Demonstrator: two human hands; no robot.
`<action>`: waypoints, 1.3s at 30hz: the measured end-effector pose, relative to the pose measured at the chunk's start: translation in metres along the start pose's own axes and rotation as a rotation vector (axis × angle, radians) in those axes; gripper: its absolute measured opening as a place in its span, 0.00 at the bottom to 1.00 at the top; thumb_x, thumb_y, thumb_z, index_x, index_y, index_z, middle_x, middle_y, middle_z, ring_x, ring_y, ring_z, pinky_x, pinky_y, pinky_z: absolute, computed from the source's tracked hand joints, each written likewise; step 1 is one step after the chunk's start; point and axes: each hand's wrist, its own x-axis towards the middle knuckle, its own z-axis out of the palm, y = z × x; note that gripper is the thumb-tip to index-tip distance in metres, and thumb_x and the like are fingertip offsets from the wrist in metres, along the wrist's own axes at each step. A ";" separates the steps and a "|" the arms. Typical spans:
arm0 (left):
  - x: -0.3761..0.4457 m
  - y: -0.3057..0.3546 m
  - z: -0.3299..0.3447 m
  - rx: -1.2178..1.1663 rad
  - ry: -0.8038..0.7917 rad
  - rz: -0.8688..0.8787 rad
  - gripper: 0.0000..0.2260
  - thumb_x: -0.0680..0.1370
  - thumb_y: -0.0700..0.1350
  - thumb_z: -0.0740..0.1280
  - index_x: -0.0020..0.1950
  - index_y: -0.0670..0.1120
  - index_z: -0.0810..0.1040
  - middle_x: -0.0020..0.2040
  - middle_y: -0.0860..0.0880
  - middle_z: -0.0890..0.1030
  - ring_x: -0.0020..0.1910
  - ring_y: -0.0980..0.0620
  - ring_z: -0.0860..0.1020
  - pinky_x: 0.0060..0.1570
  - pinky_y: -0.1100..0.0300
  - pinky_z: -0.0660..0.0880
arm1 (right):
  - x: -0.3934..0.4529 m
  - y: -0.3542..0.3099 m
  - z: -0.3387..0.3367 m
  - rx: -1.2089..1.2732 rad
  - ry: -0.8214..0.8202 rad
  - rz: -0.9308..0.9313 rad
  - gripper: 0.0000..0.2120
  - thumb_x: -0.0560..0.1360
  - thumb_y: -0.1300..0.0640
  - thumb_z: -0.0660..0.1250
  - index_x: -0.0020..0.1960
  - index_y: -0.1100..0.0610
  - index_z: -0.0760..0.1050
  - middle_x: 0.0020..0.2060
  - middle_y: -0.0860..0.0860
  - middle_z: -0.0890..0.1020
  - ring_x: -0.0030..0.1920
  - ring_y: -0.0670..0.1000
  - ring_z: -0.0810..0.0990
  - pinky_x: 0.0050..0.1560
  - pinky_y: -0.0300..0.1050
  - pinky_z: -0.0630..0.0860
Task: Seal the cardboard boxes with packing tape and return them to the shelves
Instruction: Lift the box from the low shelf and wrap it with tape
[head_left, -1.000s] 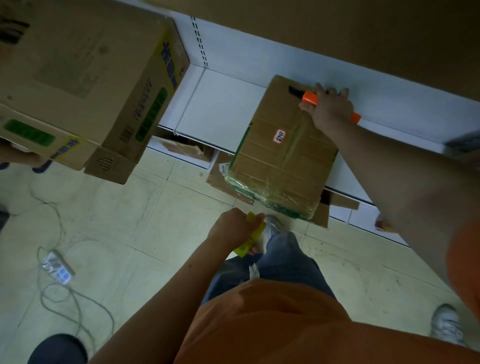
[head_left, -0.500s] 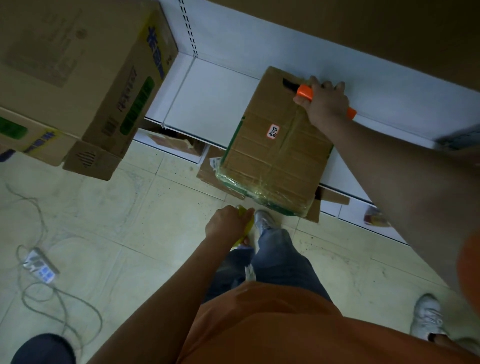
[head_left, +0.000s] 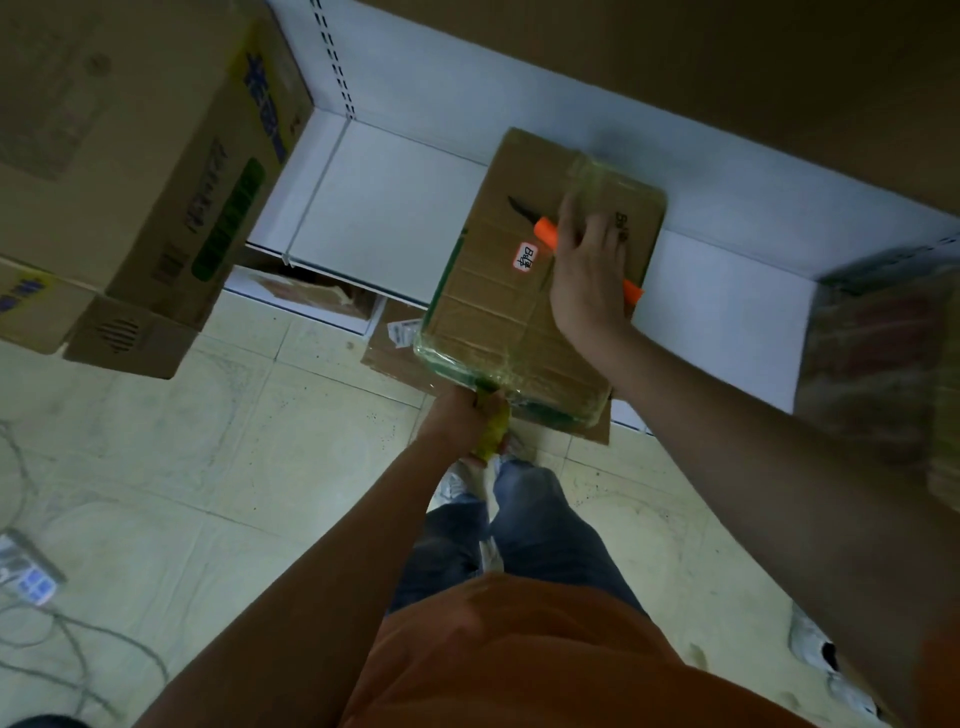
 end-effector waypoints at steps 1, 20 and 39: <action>0.001 0.002 0.002 -0.014 -0.004 0.008 0.15 0.84 0.50 0.62 0.51 0.38 0.78 0.43 0.37 0.85 0.35 0.44 0.84 0.26 0.57 0.80 | -0.002 0.001 -0.002 0.000 -0.008 -0.007 0.33 0.81 0.59 0.62 0.80 0.60 0.50 0.65 0.64 0.69 0.65 0.63 0.69 0.66 0.57 0.68; 0.035 0.028 0.010 -0.086 -0.041 0.148 0.15 0.82 0.50 0.65 0.61 0.41 0.73 0.55 0.35 0.81 0.51 0.36 0.82 0.47 0.41 0.82 | -0.055 0.029 -0.021 0.307 -0.025 -0.035 0.20 0.83 0.60 0.59 0.75 0.55 0.66 0.63 0.59 0.72 0.58 0.59 0.74 0.50 0.46 0.69; 0.050 0.023 0.029 -0.227 0.057 0.069 0.17 0.84 0.48 0.61 0.71 0.46 0.62 0.62 0.39 0.77 0.49 0.45 0.82 0.33 0.55 0.82 | -0.056 0.101 0.023 0.672 0.198 0.633 0.22 0.83 0.52 0.59 0.73 0.62 0.66 0.61 0.60 0.74 0.54 0.53 0.76 0.48 0.34 0.67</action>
